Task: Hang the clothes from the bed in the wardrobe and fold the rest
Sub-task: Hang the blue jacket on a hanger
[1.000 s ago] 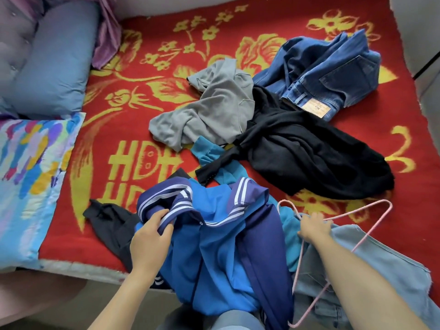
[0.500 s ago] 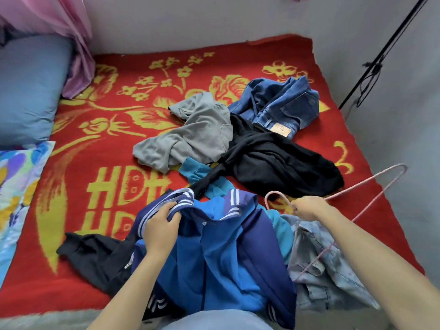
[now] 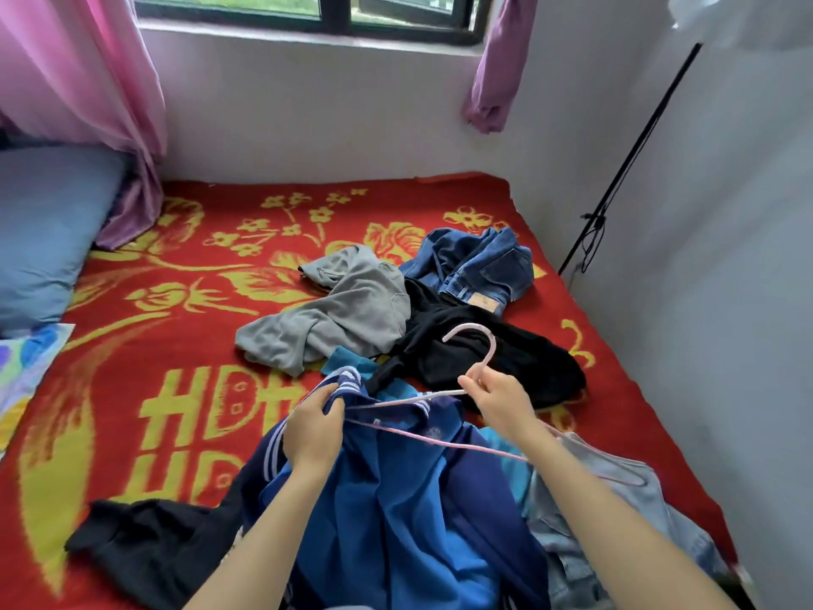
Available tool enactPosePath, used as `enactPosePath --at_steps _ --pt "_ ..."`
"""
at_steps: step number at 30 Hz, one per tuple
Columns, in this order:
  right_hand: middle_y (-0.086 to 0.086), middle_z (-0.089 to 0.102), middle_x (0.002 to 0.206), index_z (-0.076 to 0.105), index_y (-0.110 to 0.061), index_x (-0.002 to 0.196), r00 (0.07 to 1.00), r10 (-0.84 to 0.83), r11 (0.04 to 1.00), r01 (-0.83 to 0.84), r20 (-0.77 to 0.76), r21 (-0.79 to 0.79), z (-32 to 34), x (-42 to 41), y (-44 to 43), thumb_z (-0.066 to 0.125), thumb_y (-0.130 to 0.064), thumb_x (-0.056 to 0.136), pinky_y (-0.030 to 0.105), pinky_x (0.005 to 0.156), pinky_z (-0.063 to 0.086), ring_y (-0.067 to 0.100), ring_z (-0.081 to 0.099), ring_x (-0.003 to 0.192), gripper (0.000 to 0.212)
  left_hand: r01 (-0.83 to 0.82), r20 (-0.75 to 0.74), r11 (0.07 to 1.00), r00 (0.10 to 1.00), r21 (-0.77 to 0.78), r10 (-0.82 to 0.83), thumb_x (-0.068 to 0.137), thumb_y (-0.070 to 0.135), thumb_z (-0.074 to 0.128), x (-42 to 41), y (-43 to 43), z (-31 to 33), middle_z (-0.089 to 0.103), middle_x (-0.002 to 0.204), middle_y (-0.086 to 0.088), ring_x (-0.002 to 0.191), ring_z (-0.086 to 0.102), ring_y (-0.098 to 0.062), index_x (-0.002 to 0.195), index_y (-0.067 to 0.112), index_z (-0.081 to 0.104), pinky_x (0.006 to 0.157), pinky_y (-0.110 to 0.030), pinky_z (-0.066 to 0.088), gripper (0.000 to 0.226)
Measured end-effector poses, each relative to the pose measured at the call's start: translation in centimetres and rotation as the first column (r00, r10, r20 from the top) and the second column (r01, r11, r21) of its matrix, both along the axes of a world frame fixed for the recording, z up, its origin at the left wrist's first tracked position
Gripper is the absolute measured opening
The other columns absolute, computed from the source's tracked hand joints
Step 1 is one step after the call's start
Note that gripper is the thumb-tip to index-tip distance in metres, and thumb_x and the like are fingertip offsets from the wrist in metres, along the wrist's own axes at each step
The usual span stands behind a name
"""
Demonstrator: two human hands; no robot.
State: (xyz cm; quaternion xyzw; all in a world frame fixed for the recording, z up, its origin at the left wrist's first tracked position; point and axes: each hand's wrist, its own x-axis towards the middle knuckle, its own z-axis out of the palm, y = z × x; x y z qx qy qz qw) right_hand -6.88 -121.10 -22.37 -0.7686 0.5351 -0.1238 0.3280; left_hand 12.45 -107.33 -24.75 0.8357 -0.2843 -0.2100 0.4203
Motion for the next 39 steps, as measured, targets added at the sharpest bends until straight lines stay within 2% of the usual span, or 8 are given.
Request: enactPosePath --at_steps 5,9,11,15,23,29,34,39 --pt "-0.004 0.048 0.054 0.048 -0.016 0.061 0.847 -0.28 0.96 0.24 0.452 0.146 -2.6 4.2 4.2 0.054 -0.017 0.094 0.031 0.063 0.04 0.015 0.044 0.054 0.034 -0.023 -0.004 0.988 1.0 -0.15 0.023 0.093 0.016 0.053 -3.2 0.5 1.1 0.07 0.078 0.0 0.071 0.061 -0.022 0.117 0.025 0.066 0.066 -0.035 0.043 0.028" --pt "-0.003 0.046 0.047 0.046 -0.013 0.056 0.724 -0.362 0.932 0.271 0.587 0.241 -1.5 5.7 2.4 0.051 -0.016 0.096 0.02 0.049 0.034 0.009 0.04 0.045 0.041 0.146 -0.03 0.978 0.988 -0.151 -0.152 0.095 0.036 0.049 -4.1 1.5 1.7 0.064 0.119 0.007 0.109 0.059 -0.014 0.129 0.021 0.056 0.087 -0.024 0.043 0.038" --pt "-0.006 0.042 0.04 0.044 -0.01 0.056 0.629 -0.397 0.917 0.243 0.669 0.316 -0.8 5.2 1.1 0.049 -0.012 0.097 0.016 0.042 0.031 0.004 0.037 0.039 0.041 0.171 0.129 0.979 0.979 -0.111 -0.157 0.092 0.052 0.046 -2.5 2.6 2.3 0.059 0.121 0.002 0.111 0.056 -0.018 0.122 0.017 0.062 0.085 -0.027 0.045 0.049" --pt "-0.008 0.037 0.038 0.043 -0.009 0.055 0.5 -0.413 0.909 0.174 0.761 0.379 0.4 4.2 -0.6 0.047 -0.008 0.097 0.01 0.037 0.026 0.0 0.034 0.035 0.042 -0.087 0.614 0.979 0.767 -0.183 0.183 0.075 0.022 0.077 2.8 3.7 3.8 0.052 0.12 -0.031 0.107 0.052 -0.051 0.117 0.0 0.062 0.082 -0.058 0.046 0.049" --pt "-0.007 0.037 0.041 0.049 -0.014 0.051 0.531 -0.186 0.979 0.027 0.827 0.203 2.7 6.0 -0.9 0.047 -0.007 0.096 0.012 0.039 0.029 0.001 0.034 0.039 0.045 0.209 0.69 0.845 0.499 0.491 -0.524 0.092 0.059 0.034 5.3 1.0 9.5 0.061 0.116 0.009 0.114 0.051 -0.016 0.12 0.029 0.054 0.1 -0.04 0.028 0.045" --pt "-0.005 0.039 0.039 0.051 -0.019 0.048 0.565 -0.159 0.983 0.012 0.809 0.185 2.5 5.2 -0.6 0.05 -0.01 0.095 0.012 0.042 0.031 0.002 0.035 0.04 0.048 0.565 0.235 0.751 0.722 0.342 -0.65 0.092 0.033 0.056 5.6 -0.3 11.7 0.041 0.062 0.001 0.061 0.036 -0.014 0.069 0.007 0.051 0.056 -0.027 0.024 0.035" --pt "-0.006 0.04 0.038 0.047 -0.013 0.055 0.61 -0.184 0.977 0.025 0.771 0.213 3.0 5.2 0.4 0.047 -0.01 0.096 0.011 0.037 0.028 0.002 0.035 0.036 0.041 0.373 0.614 0.921 0.702 0.114 -0.361 0.081 0.015 0.07 3.8 0.5 10.0 0.067 0.09 0.003 0.085 0.057 -0.016 0.093 0.014 0.073 0.068 -0.025 0.035 0.012" --pt "-0.006 0.047 0.042 0.049 -0.01 0.061 0.674 -0.149 0.962 -0.07 0.724 0.264 3.5 5.2 2.5 0.047 -0.01 0.097 0.016 0.042 0.033 0.005 0.041 0.04 0.035 0.499 0.788 0.866 0.524 0.025 -0.324 0.048 -0.005 0.087 3.2 1.7 9.5 0.066 0.064 -0.004 0.058 0.065 -0.023 0.07 0.008 0.073 0.049 -0.037 0.05 0.029"
